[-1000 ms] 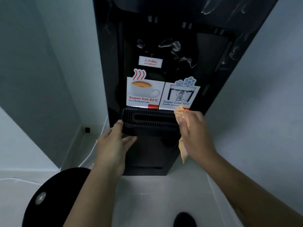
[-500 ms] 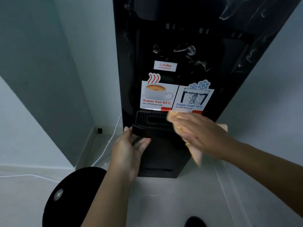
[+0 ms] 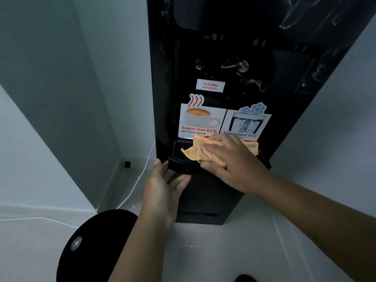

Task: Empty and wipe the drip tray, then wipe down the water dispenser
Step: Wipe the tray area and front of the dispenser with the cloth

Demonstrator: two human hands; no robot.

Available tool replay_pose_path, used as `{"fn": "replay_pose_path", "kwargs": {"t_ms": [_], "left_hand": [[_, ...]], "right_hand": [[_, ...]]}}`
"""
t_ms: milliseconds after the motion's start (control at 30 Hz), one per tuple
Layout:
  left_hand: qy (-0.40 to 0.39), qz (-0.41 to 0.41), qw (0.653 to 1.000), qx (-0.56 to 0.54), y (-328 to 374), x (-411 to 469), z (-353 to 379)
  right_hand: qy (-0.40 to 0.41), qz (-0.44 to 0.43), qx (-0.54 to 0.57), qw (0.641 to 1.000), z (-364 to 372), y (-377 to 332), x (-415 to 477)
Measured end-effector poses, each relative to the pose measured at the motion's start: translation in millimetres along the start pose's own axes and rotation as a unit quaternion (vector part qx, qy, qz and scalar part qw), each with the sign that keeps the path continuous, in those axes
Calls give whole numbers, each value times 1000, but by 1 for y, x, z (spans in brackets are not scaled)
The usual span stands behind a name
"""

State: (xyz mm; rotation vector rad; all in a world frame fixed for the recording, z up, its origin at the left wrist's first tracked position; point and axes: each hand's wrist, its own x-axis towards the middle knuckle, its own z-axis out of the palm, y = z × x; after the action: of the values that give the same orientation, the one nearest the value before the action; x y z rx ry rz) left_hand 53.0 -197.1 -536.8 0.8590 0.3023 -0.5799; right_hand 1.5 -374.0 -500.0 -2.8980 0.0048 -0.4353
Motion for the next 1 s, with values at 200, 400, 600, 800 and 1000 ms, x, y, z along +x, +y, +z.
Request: {"fn": "replay_pose_path", "kwargs": {"t_ms": [200,400,600,800,1000], "left_hand": [[0,6,1000,-13,-2,3,-1],[23,14,999,-26,-4,7,0],[26,21,999,-25,-9,7,2],[13,40,999,-17,-11,10,0],[0,22,1000,17,-2,6,-2]], "right_hand": [[18,-19,12,1000,26,-24,38],[-44,-37,8,998,13,2,1],[104,169,-7,980,-2,41,-61],[95,111,-80,986,40,-53,21],[-46,-83,-30,995,21,-6,-4]]}}
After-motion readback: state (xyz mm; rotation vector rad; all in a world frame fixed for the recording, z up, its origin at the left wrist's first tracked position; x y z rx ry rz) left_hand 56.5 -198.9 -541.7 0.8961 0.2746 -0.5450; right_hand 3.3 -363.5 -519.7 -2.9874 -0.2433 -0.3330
